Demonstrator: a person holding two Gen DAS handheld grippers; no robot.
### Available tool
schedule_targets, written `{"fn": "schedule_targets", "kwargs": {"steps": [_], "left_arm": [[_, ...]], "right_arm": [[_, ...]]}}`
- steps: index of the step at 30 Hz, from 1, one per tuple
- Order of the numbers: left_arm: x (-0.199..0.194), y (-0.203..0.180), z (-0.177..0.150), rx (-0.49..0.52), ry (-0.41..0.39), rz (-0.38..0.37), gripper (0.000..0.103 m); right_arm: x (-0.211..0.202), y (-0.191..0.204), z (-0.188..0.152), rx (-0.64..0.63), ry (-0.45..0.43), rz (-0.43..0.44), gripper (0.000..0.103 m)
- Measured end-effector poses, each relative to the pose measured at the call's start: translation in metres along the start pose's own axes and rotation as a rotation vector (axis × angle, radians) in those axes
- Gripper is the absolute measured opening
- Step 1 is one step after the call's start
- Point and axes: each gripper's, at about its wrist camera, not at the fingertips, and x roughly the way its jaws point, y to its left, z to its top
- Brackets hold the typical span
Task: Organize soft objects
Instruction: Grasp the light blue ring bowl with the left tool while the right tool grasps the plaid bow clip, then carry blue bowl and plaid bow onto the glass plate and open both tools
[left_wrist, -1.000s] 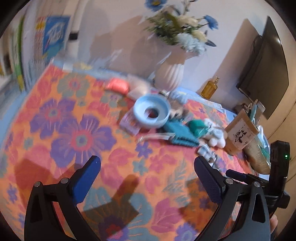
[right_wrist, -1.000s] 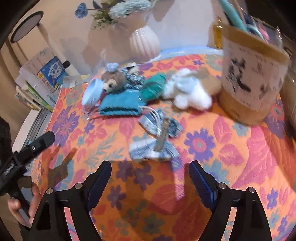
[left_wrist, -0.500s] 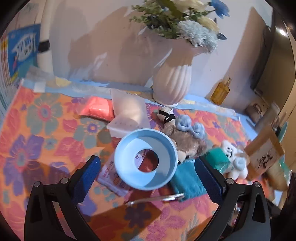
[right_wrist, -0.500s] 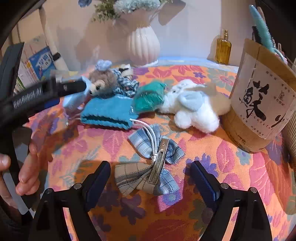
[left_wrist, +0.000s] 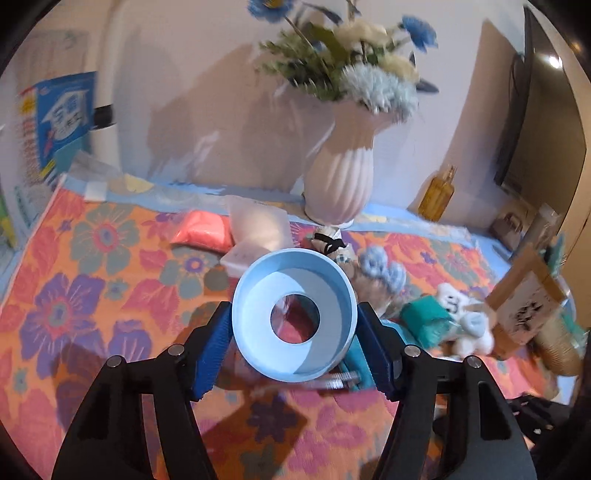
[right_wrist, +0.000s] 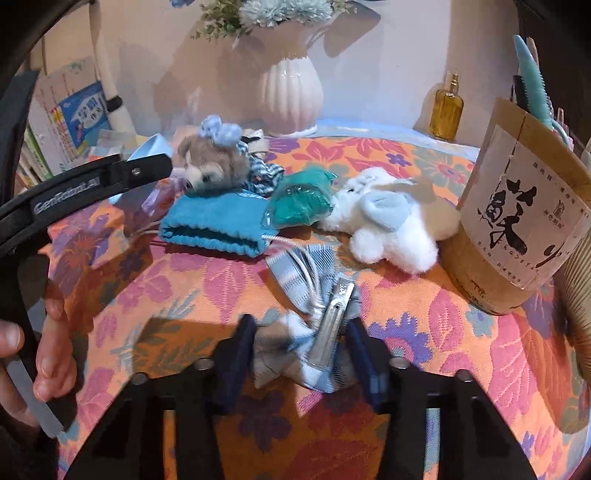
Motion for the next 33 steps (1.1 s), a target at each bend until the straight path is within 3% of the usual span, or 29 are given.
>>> {"fn": "schedule_targets", "kwargs": {"steps": [4,7,13,14,15,17,20,24,26,30,32,33], "left_arm": [[-0.035,0.005,-0.018,-0.031,-0.013,-0.046,0.064],[-0.056,0.006,-0.031,-0.024,-0.019,-0.046,0.064],[-0.072,0.011,-0.055,-0.061,-0.024,-0.069,0.064],[-0.072,0.011,-0.057,-0.057,-0.026,-0.065,0.064],[-0.071,0.01,-0.058,-0.042,-0.031,-0.054,0.064],[-0.067,0.006,-0.058,-0.008,-0.022,-0.039,0.064],[-0.068,0.0,-0.061,0.028,-0.011,-0.064,0.064],[-0.071,-0.003,-0.063,0.04,-0.022,-0.069,0.064],[-0.07,-0.003,-0.063,0.042,-0.022,-0.069,0.064],[-0.071,-0.006,-0.065,0.064,-0.021,-0.064,0.064],[-0.071,-0.01,-0.066,0.082,-0.021,-0.058,0.064],[-0.072,-0.012,-0.066,0.088,-0.021,-0.056,0.064]], "right_arm": [[-0.028,-0.012,-0.008,0.048,-0.076,0.146,0.031],[-0.041,-0.018,-0.024,0.062,-0.056,0.213,0.031],[-0.059,-0.007,-0.062,-0.02,0.013,0.187,0.031],[-0.059,-0.007,-0.064,-0.027,0.031,0.188,0.036],[-0.059,-0.008,-0.066,-0.022,0.053,0.174,0.05],[-0.064,-0.016,-0.07,0.015,0.039,0.169,0.067],[-0.07,-0.026,-0.071,0.066,0.035,0.203,0.068],[-0.066,-0.03,-0.073,0.134,0.044,0.219,0.081],[-0.064,-0.022,-0.076,0.127,0.043,0.187,0.085],[-0.054,0.015,-0.078,-0.022,0.03,-0.036,0.083],[-0.051,0.023,-0.08,-0.057,-0.001,-0.101,0.073],[-0.052,0.026,-0.08,-0.055,-0.018,-0.087,0.06]]}}
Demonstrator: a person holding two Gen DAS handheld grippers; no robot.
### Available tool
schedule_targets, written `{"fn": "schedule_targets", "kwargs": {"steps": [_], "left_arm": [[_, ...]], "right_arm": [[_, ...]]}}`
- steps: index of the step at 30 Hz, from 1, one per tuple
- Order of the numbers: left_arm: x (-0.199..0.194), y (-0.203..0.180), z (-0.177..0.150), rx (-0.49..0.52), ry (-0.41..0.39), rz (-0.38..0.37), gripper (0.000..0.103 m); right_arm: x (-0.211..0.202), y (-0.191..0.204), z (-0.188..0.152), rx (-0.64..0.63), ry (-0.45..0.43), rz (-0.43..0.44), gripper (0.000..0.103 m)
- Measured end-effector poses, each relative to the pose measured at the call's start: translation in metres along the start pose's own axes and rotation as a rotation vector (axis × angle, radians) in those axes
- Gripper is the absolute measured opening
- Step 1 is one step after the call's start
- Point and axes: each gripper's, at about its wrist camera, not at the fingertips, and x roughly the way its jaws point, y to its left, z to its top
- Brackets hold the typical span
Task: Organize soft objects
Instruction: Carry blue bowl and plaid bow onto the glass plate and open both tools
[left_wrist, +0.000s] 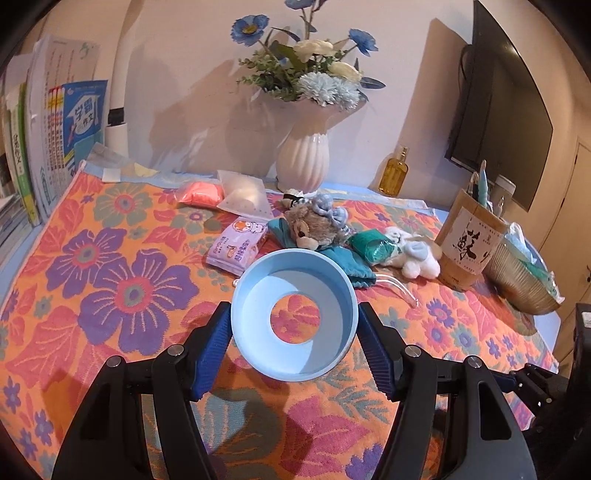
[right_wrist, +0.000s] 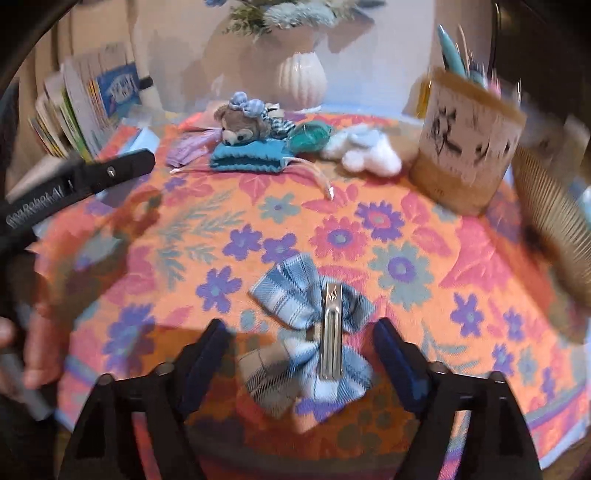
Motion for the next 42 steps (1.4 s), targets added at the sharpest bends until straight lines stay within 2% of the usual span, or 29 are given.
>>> {"fn": "schedule_targets", "kwargs": {"steps": [1,3,6,10,11,14,18,23,28,32,34,37,42], "left_arm": [[0.0,-0.002,0.0,0.007,-0.001,0.001,0.064],[0.0,-0.004,-0.001,0.018,0.0,0.004,0.064],[0.002,-0.007,-0.001,0.034,0.008,0.017,0.064],[0.0,-0.009,0.0,0.042,0.015,0.01,0.065],[0.001,-0.009,0.002,0.044,0.027,0.009,0.065],[-0.007,-0.011,0.01,0.03,0.031,-0.014,0.064],[-0.033,-0.032,0.033,0.023,-0.048,-0.084,0.064],[-0.052,-0.082,0.064,0.104,-0.12,-0.144,0.064],[-0.056,-0.14,0.101,0.135,-0.186,-0.227,0.064],[-0.045,-0.198,0.133,0.195,-0.2,-0.284,0.064],[-0.034,-0.228,0.144,0.23,-0.189,-0.299,0.064],[-0.008,-0.269,0.152,0.257,-0.142,-0.353,0.064],[0.036,-0.316,0.141,0.279,-0.015,-0.402,0.064]], "right_arm": [[-0.001,0.004,0.0,-0.018,-0.008,-0.004,0.052],[-0.004,0.015,-0.002,-0.08,-0.025,-0.004,0.027],[-0.008,0.032,-0.007,-0.123,-0.043,0.017,0.025],[-0.028,0.026,-0.006,-0.067,-0.089,0.254,0.024],[-0.033,0.024,-0.004,-0.05,-0.107,0.287,0.024],[-0.052,0.009,0.0,-0.013,-0.155,0.304,0.024],[-0.071,-0.017,0.009,0.056,-0.205,0.32,0.024],[-0.104,-0.057,0.025,0.13,-0.299,0.275,0.024],[-0.133,-0.112,0.044,0.237,-0.371,0.249,0.024],[-0.158,-0.166,0.061,0.327,-0.444,0.15,0.024],[-0.171,-0.202,0.066,0.4,-0.468,0.071,0.024],[-0.175,-0.249,0.07,0.505,-0.46,0.012,0.024],[-0.158,-0.319,0.062,0.652,-0.377,-0.093,0.024]]}}
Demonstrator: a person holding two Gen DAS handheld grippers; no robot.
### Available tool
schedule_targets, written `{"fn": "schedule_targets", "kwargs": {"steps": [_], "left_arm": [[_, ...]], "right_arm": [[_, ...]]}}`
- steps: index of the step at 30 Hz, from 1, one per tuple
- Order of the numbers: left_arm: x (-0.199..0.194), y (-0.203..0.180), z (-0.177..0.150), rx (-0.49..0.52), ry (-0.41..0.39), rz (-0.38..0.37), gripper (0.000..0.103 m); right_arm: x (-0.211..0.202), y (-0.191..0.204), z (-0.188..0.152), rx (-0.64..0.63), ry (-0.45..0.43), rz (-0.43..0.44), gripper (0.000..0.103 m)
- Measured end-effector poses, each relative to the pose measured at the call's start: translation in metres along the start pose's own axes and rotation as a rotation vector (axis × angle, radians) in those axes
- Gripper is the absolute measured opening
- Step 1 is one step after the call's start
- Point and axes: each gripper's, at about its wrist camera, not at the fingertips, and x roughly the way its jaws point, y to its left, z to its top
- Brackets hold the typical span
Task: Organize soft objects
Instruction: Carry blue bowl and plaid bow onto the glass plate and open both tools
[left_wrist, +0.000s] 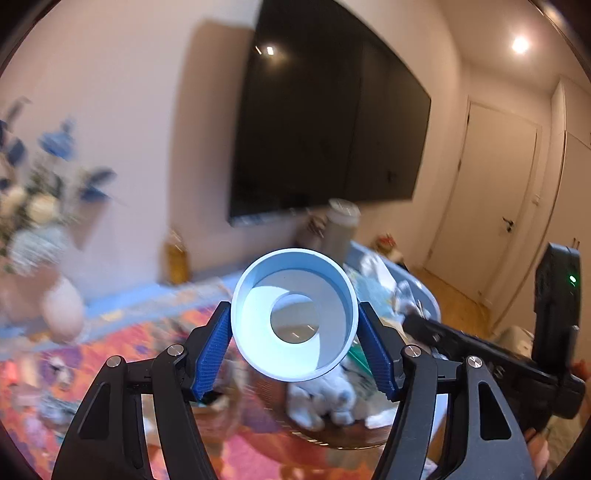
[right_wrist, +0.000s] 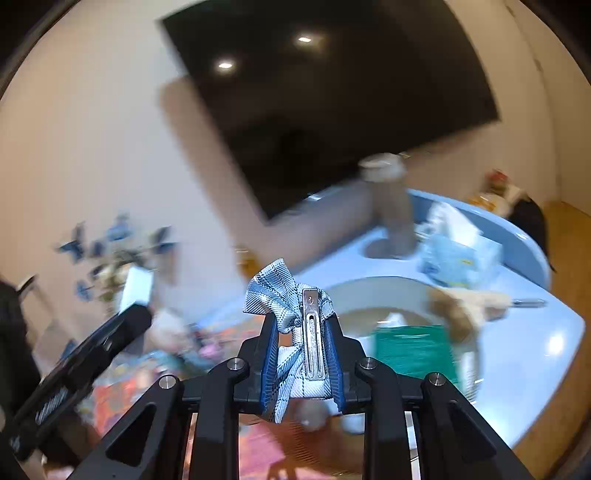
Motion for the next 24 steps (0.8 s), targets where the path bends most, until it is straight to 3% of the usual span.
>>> {"fn": "schedule_targets", "kwargs": {"steps": [3,5,9,12,13,15,20,24], "left_arm": [[0.025,-0.016,-0.005,0.004,0.061,-0.058,0.065],[0.042,-0.026,-0.006,0.035,0.085,-0.047,0.065],[0.072,-0.027,-0.011,0.027,0.161,-0.08,0.072],[0.077,-0.021,-0.016,0.005,0.172,-0.071,0.075],[0.076,-0.019,-0.017,0.003,0.176,-0.08,0.076],[0.07,-0.014,-0.018,-0.008,0.183,-0.084,0.08],[0.034,0.003,-0.018,-0.042,0.143,-0.072,0.081],[-0.018,0.026,-0.015,-0.072,0.069,-0.033,0.081]], "right_arm": [[0.018,-0.023,0.005,0.049,0.044,-0.046,0.024],[0.034,-0.034,0.008,0.082,0.07,-0.071,0.024],[0.053,-0.056,0.008,0.152,0.152,-0.047,0.036],[0.052,-0.063,0.006,0.157,0.166,-0.054,0.037],[0.048,-0.063,0.005,0.148,0.162,-0.063,0.039],[0.042,-0.063,0.005,0.14,0.146,-0.07,0.059],[0.021,-0.052,0.002,0.118,0.121,-0.048,0.06],[0.006,-0.025,-0.006,0.07,0.117,-0.002,0.061]]}}
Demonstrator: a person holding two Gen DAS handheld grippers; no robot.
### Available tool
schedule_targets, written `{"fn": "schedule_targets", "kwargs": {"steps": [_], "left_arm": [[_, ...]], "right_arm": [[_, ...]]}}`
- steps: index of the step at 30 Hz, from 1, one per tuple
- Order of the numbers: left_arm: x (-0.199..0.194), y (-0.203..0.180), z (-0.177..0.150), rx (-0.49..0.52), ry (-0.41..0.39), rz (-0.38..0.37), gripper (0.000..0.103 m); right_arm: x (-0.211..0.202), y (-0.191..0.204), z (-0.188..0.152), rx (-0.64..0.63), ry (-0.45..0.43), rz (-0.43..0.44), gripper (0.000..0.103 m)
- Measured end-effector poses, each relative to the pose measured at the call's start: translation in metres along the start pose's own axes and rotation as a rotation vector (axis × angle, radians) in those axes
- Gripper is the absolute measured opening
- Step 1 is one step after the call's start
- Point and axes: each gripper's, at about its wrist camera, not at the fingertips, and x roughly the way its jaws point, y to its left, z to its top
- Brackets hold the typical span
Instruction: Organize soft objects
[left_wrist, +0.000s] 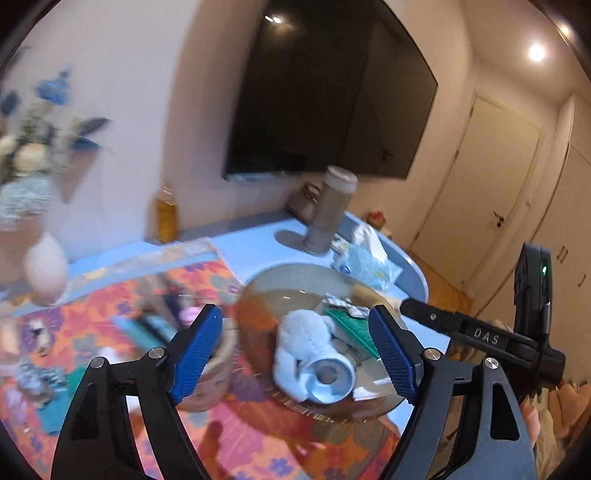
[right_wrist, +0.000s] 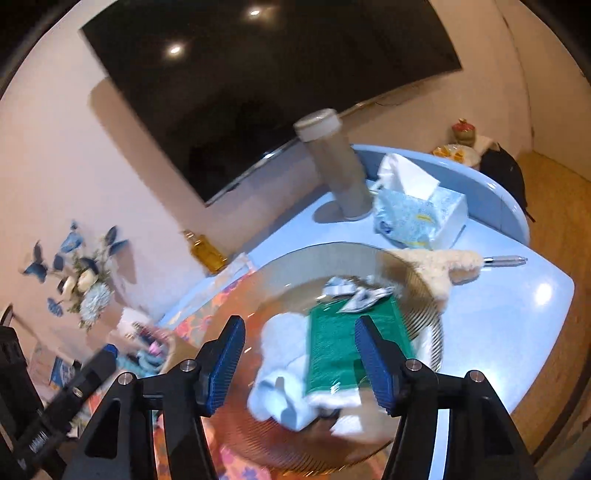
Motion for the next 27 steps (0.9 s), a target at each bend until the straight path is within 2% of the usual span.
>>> {"fn": "schedule_targets", "kwargs": {"steps": [1,3,5,8,9,11,13,14,18,20,22,24,25,27], "left_arm": [[-0.013,0.005,0.0,-0.006,-0.016,0.025,0.081],[-0.038,0.017,0.0,-0.013,-0.033,0.12,0.081],[-0.066,0.033,-0.002,-0.026,-0.029,0.274,0.081],[-0.118,0.063,-0.011,-0.066,-0.077,0.364,0.081],[-0.14,0.074,-0.017,-0.078,-0.105,0.426,0.083],[-0.167,0.087,-0.032,-0.067,-0.146,0.572,0.1],[-0.183,0.102,-0.053,-0.064,-0.177,0.703,0.102],[-0.187,0.111,-0.064,-0.071,-0.166,0.737,0.102],[-0.171,0.159,-0.114,-0.099,-0.051,0.775,0.102],[-0.145,0.184,-0.15,-0.093,0.069,0.838,0.102],[-0.125,0.203,-0.181,-0.086,0.146,0.836,0.102],[-0.116,0.207,-0.204,-0.042,0.145,0.854,0.102],[-0.113,0.206,-0.214,-0.007,0.11,0.878,0.102],[-0.112,0.204,-0.217,-0.004,0.118,0.87,0.102]], "right_arm": [[-0.003,0.008,-0.004,-0.015,0.003,0.023,0.061],[-0.008,0.026,-0.013,-0.047,0.005,0.051,0.061],[-0.013,0.046,-0.023,-0.081,0.006,0.074,0.062],[-0.014,0.085,-0.046,-0.147,0.031,0.132,0.062],[-0.013,0.095,-0.053,-0.167,0.041,0.146,0.062],[-0.006,0.121,-0.074,-0.22,0.074,0.174,0.063],[0.007,0.142,-0.098,-0.264,0.121,0.187,0.063],[0.015,0.152,-0.111,-0.284,0.149,0.19,0.064],[0.05,0.182,-0.157,-0.38,0.235,0.167,0.064],[0.068,0.193,-0.177,-0.447,0.256,0.125,0.064],[0.082,0.197,-0.189,-0.492,0.265,0.078,0.064],[0.098,0.199,-0.2,-0.52,0.28,0.055,0.064],[0.106,0.199,-0.205,-0.526,0.283,0.066,0.064],[0.117,0.2,-0.212,-0.546,0.267,0.086,0.064]]}}
